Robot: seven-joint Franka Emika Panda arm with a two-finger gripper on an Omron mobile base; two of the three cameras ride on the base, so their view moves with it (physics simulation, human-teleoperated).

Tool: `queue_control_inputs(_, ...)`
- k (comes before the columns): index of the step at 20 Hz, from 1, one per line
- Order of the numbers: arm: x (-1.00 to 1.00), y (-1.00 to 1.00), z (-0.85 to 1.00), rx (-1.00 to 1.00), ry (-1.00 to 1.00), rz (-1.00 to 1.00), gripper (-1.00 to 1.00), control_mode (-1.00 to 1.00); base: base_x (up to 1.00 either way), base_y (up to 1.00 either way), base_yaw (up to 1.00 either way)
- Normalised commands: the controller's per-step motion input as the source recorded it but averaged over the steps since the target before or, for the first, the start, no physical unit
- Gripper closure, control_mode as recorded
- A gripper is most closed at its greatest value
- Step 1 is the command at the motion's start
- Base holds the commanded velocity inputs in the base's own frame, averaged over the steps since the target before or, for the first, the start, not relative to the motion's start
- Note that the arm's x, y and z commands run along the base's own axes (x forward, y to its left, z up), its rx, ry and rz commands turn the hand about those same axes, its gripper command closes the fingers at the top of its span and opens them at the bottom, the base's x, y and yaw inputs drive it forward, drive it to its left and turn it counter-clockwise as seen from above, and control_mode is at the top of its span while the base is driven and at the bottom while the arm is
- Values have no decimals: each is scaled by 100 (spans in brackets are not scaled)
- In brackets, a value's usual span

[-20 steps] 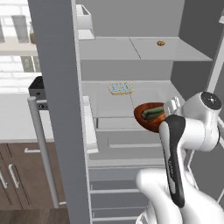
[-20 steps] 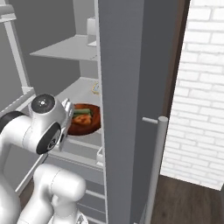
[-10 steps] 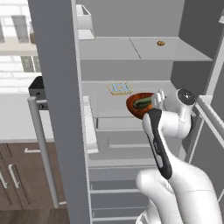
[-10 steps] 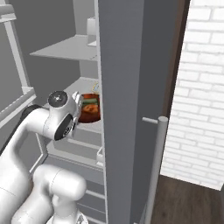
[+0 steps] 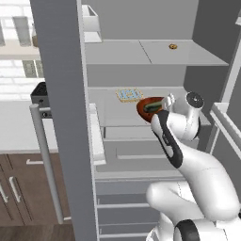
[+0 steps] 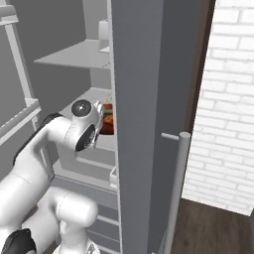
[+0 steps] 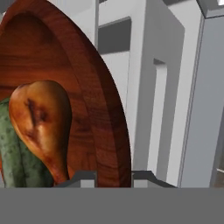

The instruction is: Pick the chicken drumstick and cucumber from their plates and place them in the bowl. Then put the bowl in the fridge.

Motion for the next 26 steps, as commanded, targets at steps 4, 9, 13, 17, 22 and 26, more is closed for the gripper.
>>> queue_control_inputs(4, 29, -19, -3, 0, 1, 0, 100, -100, 0, 0, 0)
queue_control_inputs(9, 36, -2, -12, 0, 3, 0, 100, -100, 0, 0, 0)
queue_control_inputs(13, 25, -5, -10, 0, 5, 0, 100, -100, 0, 0, 0)
queue_control_inputs(17, 22, -14, -15, 0, 1, 0, 100, -100, 0, 0, 0)
queue_control_inputs(22, 20, -16, -18, 0, 0, 0, 100, -100, 0, 0, 0)
queue_control_inputs(26, 37, -8, -23, 0, 1, 0, 100, -100, 0, 0, 0)
